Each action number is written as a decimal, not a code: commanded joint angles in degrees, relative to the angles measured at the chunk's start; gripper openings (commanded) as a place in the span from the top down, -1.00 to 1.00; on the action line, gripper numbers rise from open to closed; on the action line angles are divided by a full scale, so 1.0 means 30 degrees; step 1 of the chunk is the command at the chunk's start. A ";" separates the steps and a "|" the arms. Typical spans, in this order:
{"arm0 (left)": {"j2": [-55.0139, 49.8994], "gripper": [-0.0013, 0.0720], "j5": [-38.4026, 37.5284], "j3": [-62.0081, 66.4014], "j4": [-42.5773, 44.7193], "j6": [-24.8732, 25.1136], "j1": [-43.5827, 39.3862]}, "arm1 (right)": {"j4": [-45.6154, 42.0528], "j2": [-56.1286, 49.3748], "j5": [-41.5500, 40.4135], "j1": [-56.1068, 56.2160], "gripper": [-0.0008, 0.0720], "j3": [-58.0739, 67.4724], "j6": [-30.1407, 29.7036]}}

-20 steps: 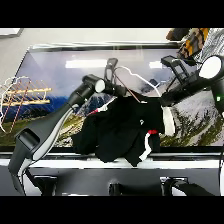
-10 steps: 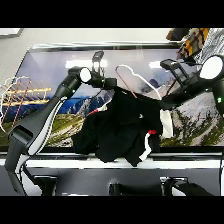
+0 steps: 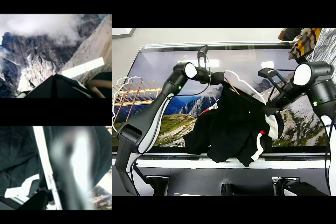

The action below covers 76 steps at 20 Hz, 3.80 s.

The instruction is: Fold the clothes and pants, and hang the long-sleeved shirts on hangers.

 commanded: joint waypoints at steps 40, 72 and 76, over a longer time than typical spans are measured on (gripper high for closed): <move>0.5289 0.88 -0.3111 -0.0219 -0.1552 0.7067 -0.3228 | 0.0583 -0.3089 -0.5938 0.2492 0.85 0.0430 0.1246; 1.2590 -0.78 -0.2681 -1.2262 -0.3002 2.3292 0.2703 | 0.2812 -0.3781 -0.4940 0.2484 0.85 0.6003 -1.0134; 1.1825 -0.91 -0.0233 -1.2866 -0.5166 2.4261 0.3920 | 0.3628 -0.3781 -0.4736 0.2492 0.85 0.6003 -1.0142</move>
